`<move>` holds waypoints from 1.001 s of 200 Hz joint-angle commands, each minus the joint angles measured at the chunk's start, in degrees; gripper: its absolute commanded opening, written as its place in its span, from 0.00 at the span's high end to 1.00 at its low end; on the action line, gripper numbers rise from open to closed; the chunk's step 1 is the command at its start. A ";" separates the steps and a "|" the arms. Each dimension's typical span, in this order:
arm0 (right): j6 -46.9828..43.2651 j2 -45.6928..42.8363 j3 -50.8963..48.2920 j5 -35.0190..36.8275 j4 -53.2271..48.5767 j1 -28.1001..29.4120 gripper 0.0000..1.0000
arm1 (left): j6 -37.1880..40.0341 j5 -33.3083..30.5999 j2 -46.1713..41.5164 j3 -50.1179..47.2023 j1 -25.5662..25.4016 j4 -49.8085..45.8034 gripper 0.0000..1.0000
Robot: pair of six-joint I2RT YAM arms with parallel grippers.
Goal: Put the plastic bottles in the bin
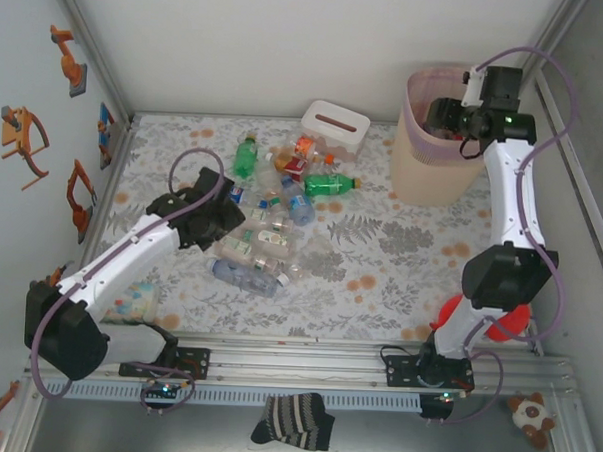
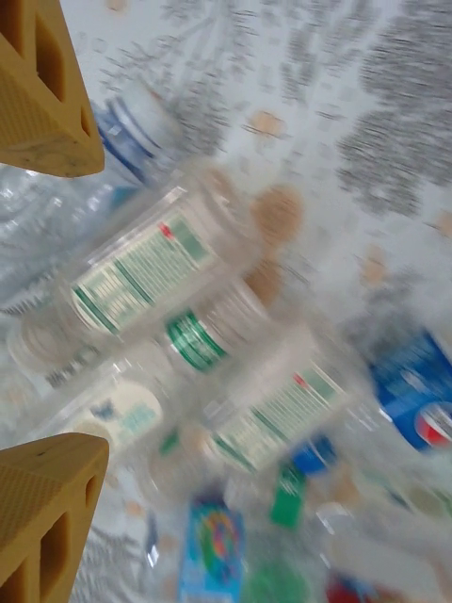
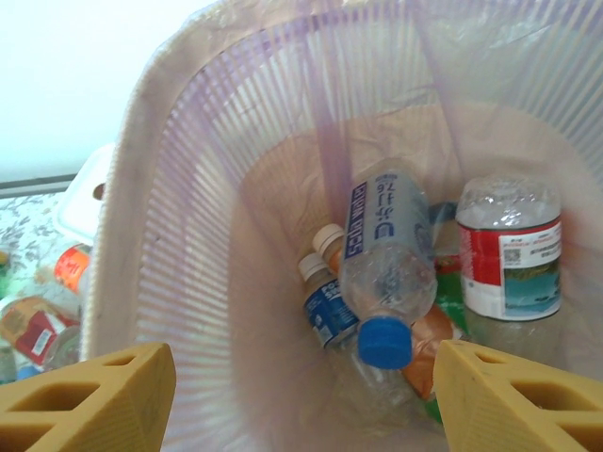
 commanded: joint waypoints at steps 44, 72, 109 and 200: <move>0.87 -6.77 -6.12 -2.29 3.76 0.68 0.29 | -18.38 0.72 1.38 -8.13 -5.94 -1.78 0.29; 0.36 -6.76 -6.60 -2.18 3.51 0.64 0.28 | -20.84 2.97 2.11 -10.69 -6.08 1.08 0.31; 0.42 -6.58 -6.65 -2.89 3.60 0.63 0.29 | -22.31 3.86 2.51 -13.66 -6.06 2.56 0.32; 0.60 -6.71 -6.69 -3.35 3.39 0.64 0.29 | -22.75 6.52 6.85 -16.60 -5.55 7.68 0.27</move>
